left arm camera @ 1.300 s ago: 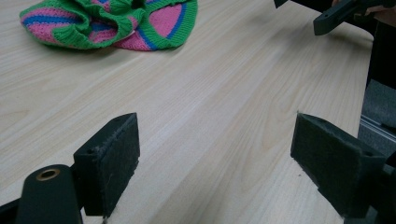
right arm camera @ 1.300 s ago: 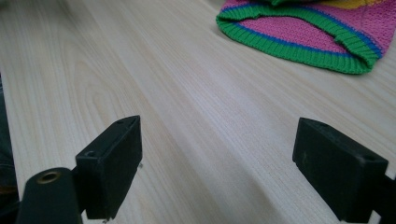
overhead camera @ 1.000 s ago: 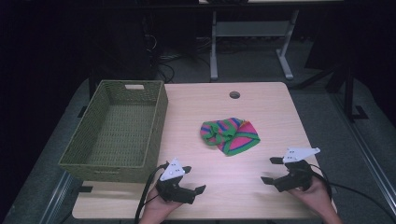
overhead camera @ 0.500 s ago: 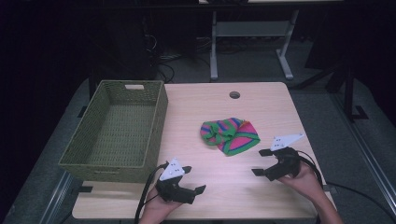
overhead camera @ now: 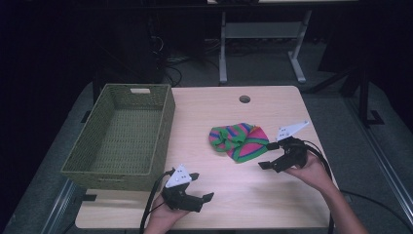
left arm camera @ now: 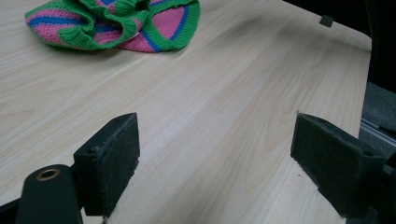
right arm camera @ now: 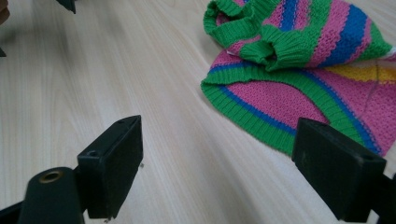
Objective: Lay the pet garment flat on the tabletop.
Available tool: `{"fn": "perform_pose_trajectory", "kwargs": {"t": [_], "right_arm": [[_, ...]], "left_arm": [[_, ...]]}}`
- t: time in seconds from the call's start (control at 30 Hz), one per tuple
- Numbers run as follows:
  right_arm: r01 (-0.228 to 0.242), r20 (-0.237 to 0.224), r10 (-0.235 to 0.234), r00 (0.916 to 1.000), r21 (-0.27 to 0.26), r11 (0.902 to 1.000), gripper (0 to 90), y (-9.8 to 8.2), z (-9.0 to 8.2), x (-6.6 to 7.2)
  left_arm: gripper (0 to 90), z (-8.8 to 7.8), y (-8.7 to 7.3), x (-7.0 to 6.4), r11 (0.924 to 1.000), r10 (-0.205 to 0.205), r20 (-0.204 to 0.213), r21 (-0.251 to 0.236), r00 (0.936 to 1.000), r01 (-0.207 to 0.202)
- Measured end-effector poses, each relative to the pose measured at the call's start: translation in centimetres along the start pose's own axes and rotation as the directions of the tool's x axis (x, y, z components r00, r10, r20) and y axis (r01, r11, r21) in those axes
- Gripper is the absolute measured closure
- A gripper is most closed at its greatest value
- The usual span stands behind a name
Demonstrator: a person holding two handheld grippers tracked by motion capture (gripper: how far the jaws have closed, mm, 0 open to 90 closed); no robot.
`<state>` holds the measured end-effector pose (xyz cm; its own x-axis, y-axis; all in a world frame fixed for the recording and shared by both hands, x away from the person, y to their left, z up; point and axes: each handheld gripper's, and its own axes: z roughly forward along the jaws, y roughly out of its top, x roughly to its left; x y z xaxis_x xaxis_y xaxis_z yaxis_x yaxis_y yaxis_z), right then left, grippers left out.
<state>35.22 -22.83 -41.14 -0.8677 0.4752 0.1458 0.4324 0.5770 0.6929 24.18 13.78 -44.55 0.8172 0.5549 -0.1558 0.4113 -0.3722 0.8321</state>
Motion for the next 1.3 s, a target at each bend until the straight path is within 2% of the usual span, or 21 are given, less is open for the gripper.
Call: {"fn": "perform_pose_trajectory", "kwargs": {"t": [0.17,0.4,0.63,0.83,0.93,1.13,1.2,1.3], "right_arm": [[0.003,0.006,-0.003,1.0000,0.014,0.9999,16.1,0.9,0.2,-0.6],[0.007,0.019,-0.007,0.9998,0.024,0.9997,16.2,3.4,0.2,-1.9],[0.008,0.019,-0.009,0.9998,0.042,0.9991,16.2,5.0,0.8,-2.8],[0.026,0.016,-0.028,0.9995,0.076,0.9968,16.3,6.8,1.7,-3.7],[0.021,0.017,-0.023,0.9996,0.092,0.9955,16.3,7.6,2.2,-4.0],[0.021,0.007,-0.022,0.9997,0.112,0.9935,16.3,8.3,3.4,-4.7],[0.035,0.016,-0.038,0.9992,0.133,0.9905,16.4,8.5,4.2,-5.0],[0.031,0.012,-0.033,0.9994,0.129,0.9912,16.7,8.6,4.7,-5.0]], "left_arm": [[15.3,0.0,0.0,0.0,1.0000,0.001,-0.001,-0.006,1.0000,-0.001],[15.3,-0.2,0.0,0.2,0.9999,-0.003,-0.001,-0.011,1.0000,0.003],[15.3,-0.2,0.0,0.2,0.9999,-0.001,-0.002,-0.015,1.0000,0.001],[15.3,-0.3,0.1,0.4,0.9999,-0.008,0.003,-0.015,1.0000,0.008],[15.3,-0.2,0.1,0.5,0.9999,-0.005,0.006,-0.013,1.0000,0.005],[15.3,-0.3,0.1,0.5,0.9997,-0.011,0.009,-0.022,0.9999,0.011],[15.3,-0.3,0.1,0.6,0.9997,-0.011,0.008,-0.022,0.9999,0.011],[15.3,-0.3,0.1,0.6,0.9995,-0.018,0.009,-0.027,0.9998,0.018]]}}
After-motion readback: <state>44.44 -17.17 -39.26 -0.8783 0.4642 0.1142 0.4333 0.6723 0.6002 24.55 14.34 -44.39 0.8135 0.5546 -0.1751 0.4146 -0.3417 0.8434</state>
